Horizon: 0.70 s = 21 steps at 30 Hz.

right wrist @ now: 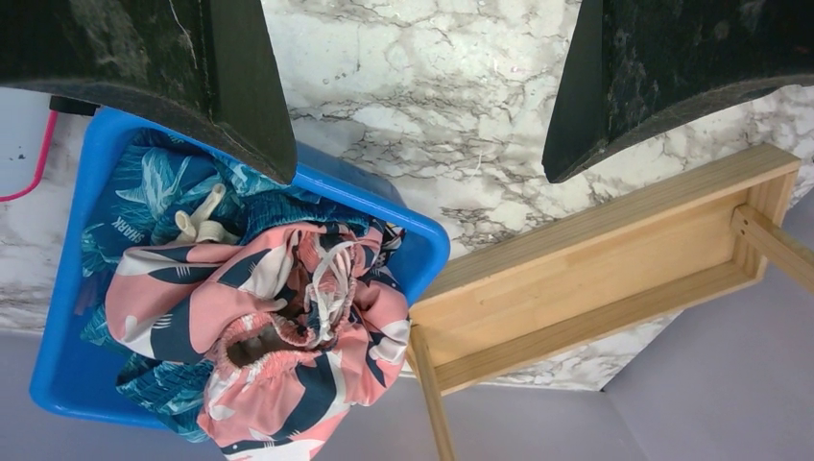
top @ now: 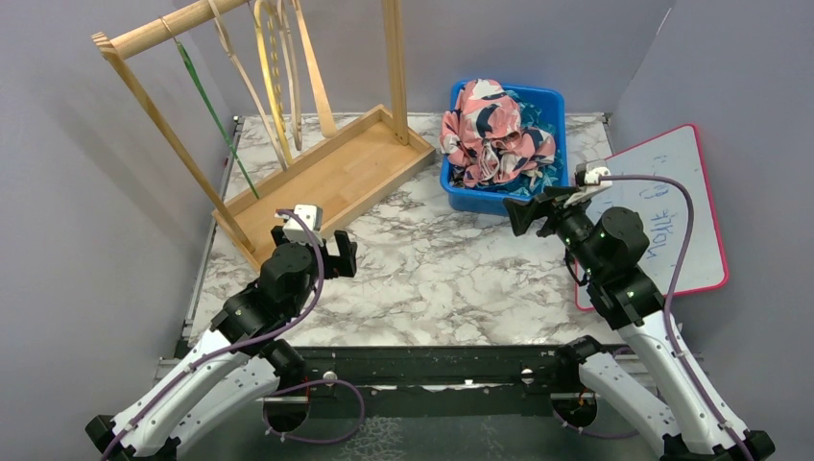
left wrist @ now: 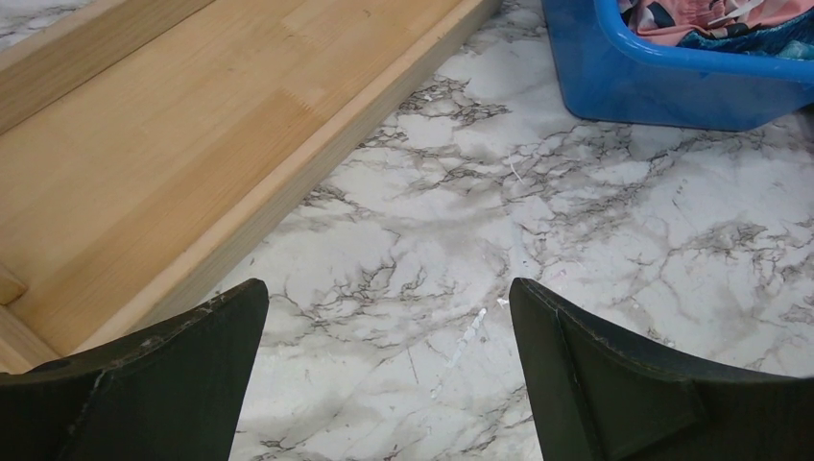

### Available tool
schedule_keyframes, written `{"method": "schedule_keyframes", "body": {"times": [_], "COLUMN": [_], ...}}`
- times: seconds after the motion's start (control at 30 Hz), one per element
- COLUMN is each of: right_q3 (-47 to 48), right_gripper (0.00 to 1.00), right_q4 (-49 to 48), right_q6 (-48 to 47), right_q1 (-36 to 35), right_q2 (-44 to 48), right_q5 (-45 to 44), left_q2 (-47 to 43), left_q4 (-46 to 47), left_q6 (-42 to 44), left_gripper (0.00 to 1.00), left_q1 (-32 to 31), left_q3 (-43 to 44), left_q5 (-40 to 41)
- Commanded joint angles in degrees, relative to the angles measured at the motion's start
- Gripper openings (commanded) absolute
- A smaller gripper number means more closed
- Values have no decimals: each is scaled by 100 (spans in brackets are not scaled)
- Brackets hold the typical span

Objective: Remove the shorts from the hanger
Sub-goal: Reset both arms

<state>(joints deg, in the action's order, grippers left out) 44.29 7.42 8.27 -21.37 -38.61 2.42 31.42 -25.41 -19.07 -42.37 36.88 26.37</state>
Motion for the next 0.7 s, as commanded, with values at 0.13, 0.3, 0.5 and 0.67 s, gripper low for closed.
{"method": "schedule_keyframes", "body": {"times": [0.13, 0.3, 0.5, 0.67], "right_q3": [-57, -11, 6, -17], "right_gripper": [100, 100, 100, 100], "right_q4": [47, 109, 133, 130], "right_q6": [-183, -165, -122, -91], "right_q1": [14, 18, 17, 18], "right_q2": [208, 240, 226, 205], "right_q5": [-186, -118, 6, 27], "left_q2": [-133, -162, -136, -140], "left_q4": [170, 174, 185, 185], "left_q6": [79, 79, 79, 78], "left_gripper": [99, 99, 99, 99], "left_q1": [1, 1, 3, 1], "left_q3": [32, 29, 38, 38], "left_q5": [-117, -122, -176, -200]}}
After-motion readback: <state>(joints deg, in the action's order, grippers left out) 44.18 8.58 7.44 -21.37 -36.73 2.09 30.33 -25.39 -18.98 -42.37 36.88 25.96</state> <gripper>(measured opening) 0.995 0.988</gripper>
